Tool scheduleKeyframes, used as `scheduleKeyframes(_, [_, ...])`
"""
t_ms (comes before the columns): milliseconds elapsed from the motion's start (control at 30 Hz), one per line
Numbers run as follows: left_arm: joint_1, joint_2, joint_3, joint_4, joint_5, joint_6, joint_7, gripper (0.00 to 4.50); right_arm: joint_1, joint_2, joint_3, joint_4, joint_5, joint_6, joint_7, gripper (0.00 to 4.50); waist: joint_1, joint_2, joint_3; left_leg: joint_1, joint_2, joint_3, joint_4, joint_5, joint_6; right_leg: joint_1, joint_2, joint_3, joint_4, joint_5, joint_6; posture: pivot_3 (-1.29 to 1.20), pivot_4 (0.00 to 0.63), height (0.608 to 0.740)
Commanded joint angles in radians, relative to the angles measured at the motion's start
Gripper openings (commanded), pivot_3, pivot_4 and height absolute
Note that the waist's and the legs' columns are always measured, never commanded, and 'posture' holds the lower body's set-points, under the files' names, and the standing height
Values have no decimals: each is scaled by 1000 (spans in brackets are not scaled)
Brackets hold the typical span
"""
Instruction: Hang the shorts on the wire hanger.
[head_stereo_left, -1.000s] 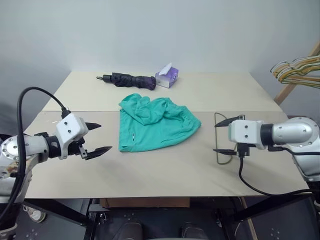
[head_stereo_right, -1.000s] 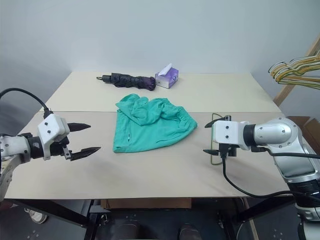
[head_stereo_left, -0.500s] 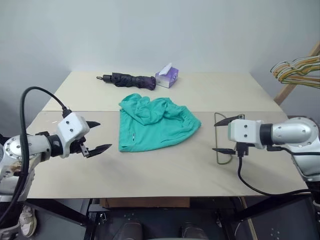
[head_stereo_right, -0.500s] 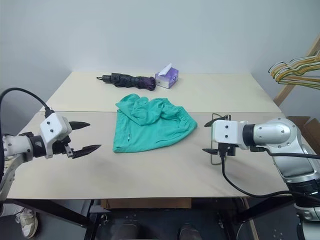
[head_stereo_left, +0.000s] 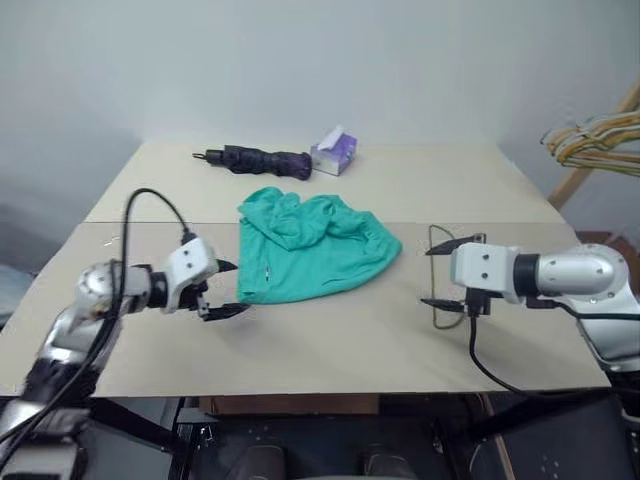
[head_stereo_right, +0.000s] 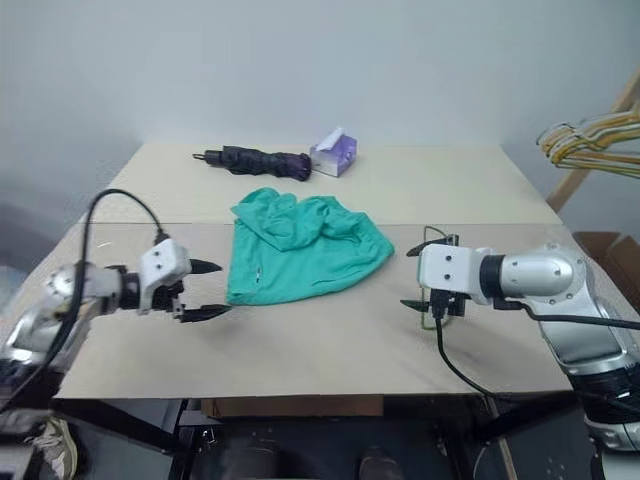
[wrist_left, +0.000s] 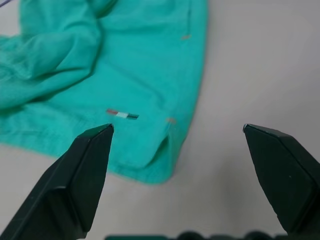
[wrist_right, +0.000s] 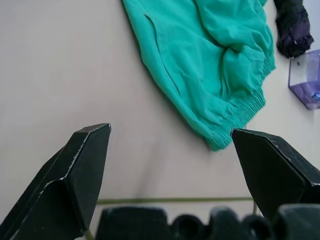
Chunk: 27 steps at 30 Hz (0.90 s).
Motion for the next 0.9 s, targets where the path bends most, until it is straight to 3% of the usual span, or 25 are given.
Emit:
scheduleKeyframes(33, [-117,-35,-107,214,125,-128,-50,4500,9,-1,-26,-65,5,36,-29,4461,-3,0,0,0,0,0,1,0,0,1,0,0,0,0,0,73,0,740])
scheduleKeyframes(300, [-262,-113,-166,554,222,-244,-102,4500,60,-10,-47,-138,6,94,-60,4461,-34,0,0,-2,0,0,2,0,0,-1,0,0,0,0,0,29,0,740])
scheduleKeyframes(400, [-289,-130,-169,617,238,-265,-125,3891,64,-10,-48,-147,4,104,-66,4500,-41,0,0,-2,0,0,2,0,0,-1,0,0,0,0,0,24,0,740])
scheduleKeyframes(800, [-334,-147,-164,740,314,-359,-62,86,25,6,-10,-133,-7,108,-77,4500,-60,0,-1,5,0,-1,2,0,0,7,0,0,1,0,1,36,0,740])
scheduleKeyframes(900, [-325,-128,-156,707,309,-381,-82,14,-10,30,36,-116,-34,102,-85,4500,-62,0,-1,5,0,-1,2,0,0,7,0,0,1,0,1,34,0,740])
